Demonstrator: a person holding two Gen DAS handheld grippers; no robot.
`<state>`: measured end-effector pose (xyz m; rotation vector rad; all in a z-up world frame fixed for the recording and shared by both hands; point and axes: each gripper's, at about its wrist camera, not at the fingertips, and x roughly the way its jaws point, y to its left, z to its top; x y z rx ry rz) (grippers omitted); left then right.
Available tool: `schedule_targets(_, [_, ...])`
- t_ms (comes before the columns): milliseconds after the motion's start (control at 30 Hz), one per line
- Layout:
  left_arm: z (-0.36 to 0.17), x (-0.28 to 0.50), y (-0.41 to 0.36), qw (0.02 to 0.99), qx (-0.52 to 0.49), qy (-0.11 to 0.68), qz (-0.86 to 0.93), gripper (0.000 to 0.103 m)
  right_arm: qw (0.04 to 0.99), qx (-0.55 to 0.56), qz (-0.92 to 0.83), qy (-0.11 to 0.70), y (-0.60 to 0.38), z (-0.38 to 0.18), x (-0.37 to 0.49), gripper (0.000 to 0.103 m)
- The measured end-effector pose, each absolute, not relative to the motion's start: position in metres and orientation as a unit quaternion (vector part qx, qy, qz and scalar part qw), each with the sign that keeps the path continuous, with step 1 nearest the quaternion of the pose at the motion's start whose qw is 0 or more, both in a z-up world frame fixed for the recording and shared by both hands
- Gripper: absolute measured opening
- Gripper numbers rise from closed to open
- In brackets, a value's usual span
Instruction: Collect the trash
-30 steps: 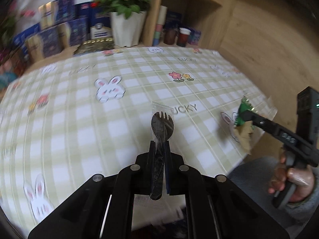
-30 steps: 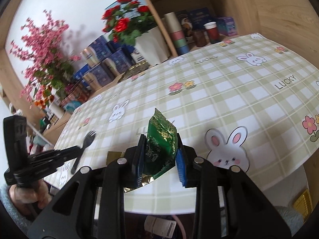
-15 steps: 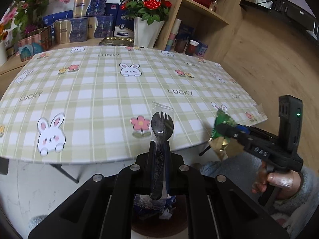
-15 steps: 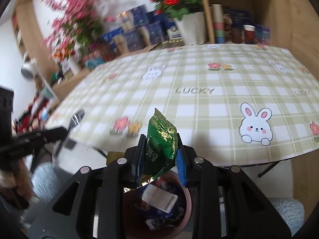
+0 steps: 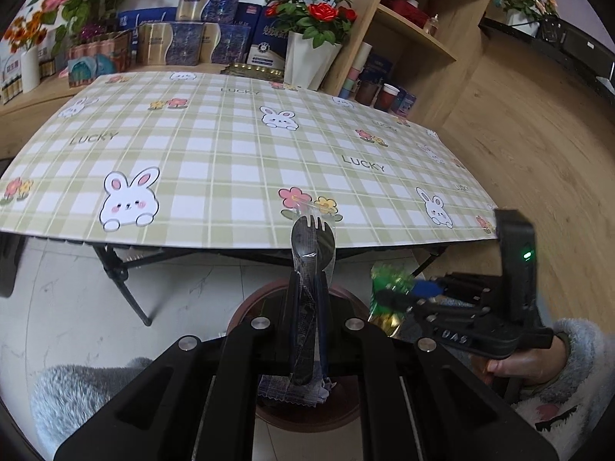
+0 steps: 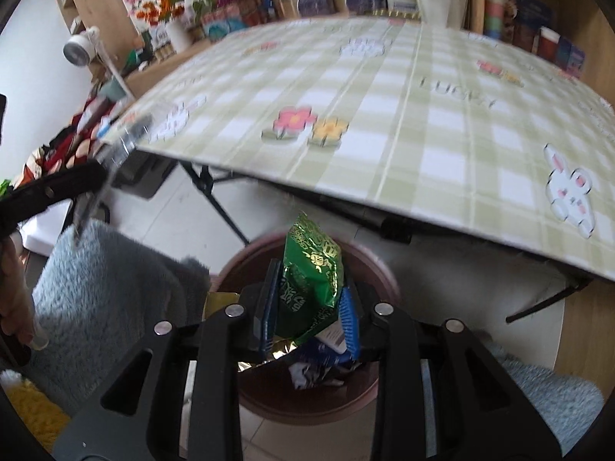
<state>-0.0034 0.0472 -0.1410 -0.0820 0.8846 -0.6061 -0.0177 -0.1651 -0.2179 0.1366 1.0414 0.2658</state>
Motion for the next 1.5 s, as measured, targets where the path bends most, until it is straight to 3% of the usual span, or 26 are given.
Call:
schedule_targets(267, [-0.146, -0.007, 0.05, 0.856, -0.043, 0.424, -0.292, 0.008, 0.837, 0.072, 0.129, 0.526, -0.158, -0.233, -0.018, 0.041])
schedule_targets(400, [-0.147, -0.006, 0.049, 0.855, -0.043, 0.427, -0.293, 0.008, 0.856, 0.064, 0.121, 0.498, -0.16, -0.217, -0.019, 0.068])
schedule_targets(600, [-0.153, -0.003, 0.042, 0.848, -0.026, 0.434, -0.304, 0.008, 0.885, 0.053, 0.089, 0.453, -0.175, -0.187, -0.016, 0.09])
schedule_targets(767, [-0.17, 0.004, 0.024, 0.827, 0.005, 0.459, -0.326, 0.008, 0.904, 0.058, 0.051, 0.42, -0.196, -0.164, -0.013, 0.096])
schedule_targets(1100, [-0.214, 0.01, -0.015, 0.79, 0.061, 0.502, -0.346, 0.009, 0.918, 0.075, 0.015, 0.389, -0.226, -0.142, -0.019, 0.097])
schedule_targets(1167, [-0.218, 0.01, -0.021, 0.787, 0.076, 0.503, -0.348, 0.016, 0.919, 0.075, 0.013, 0.387, -0.228, -0.14, -0.02, 0.097])
schedule_targets(1200, [-0.218, 0.009, -0.023, 0.788, 0.082, 0.502, -0.347, 0.034, 0.919, 0.075, 0.013, 0.386, -0.227, -0.139, -0.02, 0.097])
schedule_targets(1233, [-0.216, 0.008, -0.023, 0.793, 0.087, 0.496, -0.343, 0.06, 0.92, 0.076, 0.014, 0.385, -0.228, -0.138, -0.02, 0.097])
schedule_targets(1333, [-0.206, 0.007, -0.019, 0.811, 0.076, 0.474, -0.335, 0.085, 0.92, 0.073, 0.02, 0.384, -0.226, -0.135, -0.021, 0.097])
schedule_targets(1433, [-0.193, 0.008, -0.014, 0.833, 0.068, 0.452, -0.312, 0.097, 0.922, 0.068, 0.017, 0.382, -0.223, -0.132, -0.021, 0.097])
schedule_targets(1500, [-0.183, 0.009, -0.012, 0.849, 0.079, 0.433, -0.294, 0.097, 0.924, 0.068, 0.012, 0.377, -0.223, -0.127, -0.022, 0.097])
